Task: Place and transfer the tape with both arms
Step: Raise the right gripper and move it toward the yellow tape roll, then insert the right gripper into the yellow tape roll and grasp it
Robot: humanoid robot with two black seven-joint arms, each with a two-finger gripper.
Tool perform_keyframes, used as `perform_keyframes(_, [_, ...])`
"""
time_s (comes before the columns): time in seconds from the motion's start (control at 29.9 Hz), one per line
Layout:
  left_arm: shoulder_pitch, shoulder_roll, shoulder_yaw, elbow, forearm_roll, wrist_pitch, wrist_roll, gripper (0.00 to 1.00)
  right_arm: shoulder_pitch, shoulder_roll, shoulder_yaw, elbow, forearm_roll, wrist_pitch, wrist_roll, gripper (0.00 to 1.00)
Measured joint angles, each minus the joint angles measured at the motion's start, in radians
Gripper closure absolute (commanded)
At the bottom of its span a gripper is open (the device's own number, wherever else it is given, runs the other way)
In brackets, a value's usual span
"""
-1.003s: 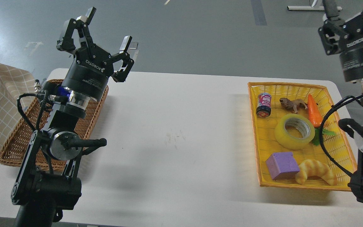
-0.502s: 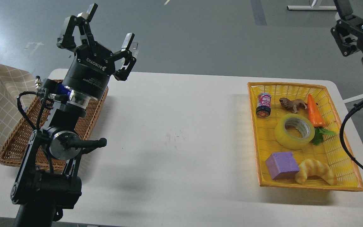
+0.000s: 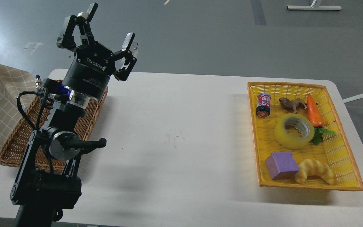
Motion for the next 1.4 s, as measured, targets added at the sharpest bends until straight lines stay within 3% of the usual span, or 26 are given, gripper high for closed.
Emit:
perform_keyframes(0.2, [0.005,0.000,-0.001,-0.001,0.000,0.001,0.000,0.02,-0.019,-0.077,-0.018,0.001,-0.195,0.000,-0.015,0.00])
perform_keyframes(0.37, [0.010,0.000,0.000,-0.002,0.000,0.006,0.000,0.02,-0.048,-0.186,-0.066,0.001,-0.546,0.000,-0.059,0.00])
perform_keyframes(0.6, [0.022,0.000,0.001,-0.002,0.001,0.008,0.001,0.02,-0.075,-0.224,-0.148,0.004,-0.902,0.000,-0.114,0.00])
perform_keyframes(1.0, [0.041,0.000,0.002,-0.003,0.002,0.009,0.001,0.02,-0.135,-0.020,-0.326,-0.169,-1.299,0.000,-0.158,0.01])
perform_keyframes(1.4, [0.058,0.000,0.000,-0.003,0.002,0.004,0.000,0.02,-0.119,0.018,-0.406,-0.283,-1.340,0.000,-0.160,0.09])
